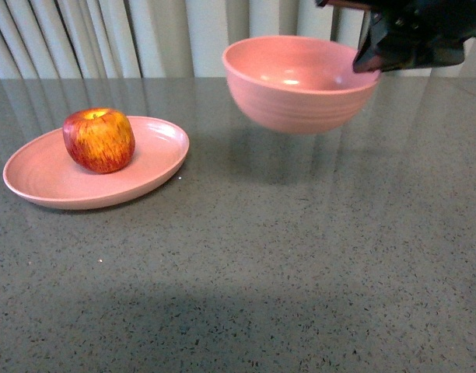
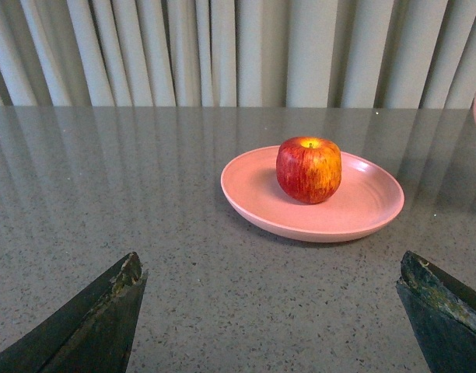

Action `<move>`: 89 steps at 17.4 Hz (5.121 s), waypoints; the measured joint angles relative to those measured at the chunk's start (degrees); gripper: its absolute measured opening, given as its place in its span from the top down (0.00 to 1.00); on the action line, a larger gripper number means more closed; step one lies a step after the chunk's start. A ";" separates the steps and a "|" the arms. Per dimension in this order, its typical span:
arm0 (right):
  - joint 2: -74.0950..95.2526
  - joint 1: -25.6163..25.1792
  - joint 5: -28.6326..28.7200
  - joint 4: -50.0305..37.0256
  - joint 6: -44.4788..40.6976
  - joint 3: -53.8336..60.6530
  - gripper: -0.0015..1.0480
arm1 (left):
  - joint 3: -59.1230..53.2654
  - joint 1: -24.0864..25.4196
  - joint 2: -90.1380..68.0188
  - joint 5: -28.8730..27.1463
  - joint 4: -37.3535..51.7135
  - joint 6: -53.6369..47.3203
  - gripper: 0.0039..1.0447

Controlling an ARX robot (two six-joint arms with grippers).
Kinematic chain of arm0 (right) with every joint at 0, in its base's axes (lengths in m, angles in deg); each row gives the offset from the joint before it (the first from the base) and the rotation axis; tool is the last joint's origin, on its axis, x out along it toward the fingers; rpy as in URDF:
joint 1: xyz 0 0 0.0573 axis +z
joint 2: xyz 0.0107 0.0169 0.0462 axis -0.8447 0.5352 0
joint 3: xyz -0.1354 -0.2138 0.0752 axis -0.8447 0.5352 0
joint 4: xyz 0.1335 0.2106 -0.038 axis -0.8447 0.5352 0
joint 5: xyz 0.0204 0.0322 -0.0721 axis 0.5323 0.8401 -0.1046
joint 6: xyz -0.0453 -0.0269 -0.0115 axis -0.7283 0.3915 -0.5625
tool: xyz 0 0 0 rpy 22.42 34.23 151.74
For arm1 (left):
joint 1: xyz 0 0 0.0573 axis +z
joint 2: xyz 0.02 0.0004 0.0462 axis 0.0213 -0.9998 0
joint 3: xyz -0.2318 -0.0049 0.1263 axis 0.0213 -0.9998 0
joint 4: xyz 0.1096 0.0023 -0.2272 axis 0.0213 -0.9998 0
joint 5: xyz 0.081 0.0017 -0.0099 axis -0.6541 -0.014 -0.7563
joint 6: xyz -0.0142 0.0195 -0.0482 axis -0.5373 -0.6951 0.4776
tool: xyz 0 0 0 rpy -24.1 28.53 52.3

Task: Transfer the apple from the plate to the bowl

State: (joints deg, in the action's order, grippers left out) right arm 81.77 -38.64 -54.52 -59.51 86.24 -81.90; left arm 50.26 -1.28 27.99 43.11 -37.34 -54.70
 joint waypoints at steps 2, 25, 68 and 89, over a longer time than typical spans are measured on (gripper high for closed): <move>1.84 2.25 -0.83 -0.37 0.85 -0.33 0.97 | 0.02 0.00 0.00 0.00 0.02 0.00 0.06; 12.15 6.12 -4.31 -1.66 5.29 -3.78 0.97 | 0.02 0.00 0.00 0.00 0.00 0.00 0.06; -95.60 -19.02 -1.03 -13.68 -11.02 73.02 0.98 | 0.00 0.00 0.00 0.00 0.00 0.00 0.06; -98.09 -19.02 -1.03 -13.79 -11.06 75.28 0.06 | 0.02 0.00 0.00 0.00 0.00 0.00 0.06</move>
State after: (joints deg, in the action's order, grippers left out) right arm -16.33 -57.65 -55.55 -73.30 75.18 -6.63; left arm 50.28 -1.28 27.99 43.11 -37.34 -54.70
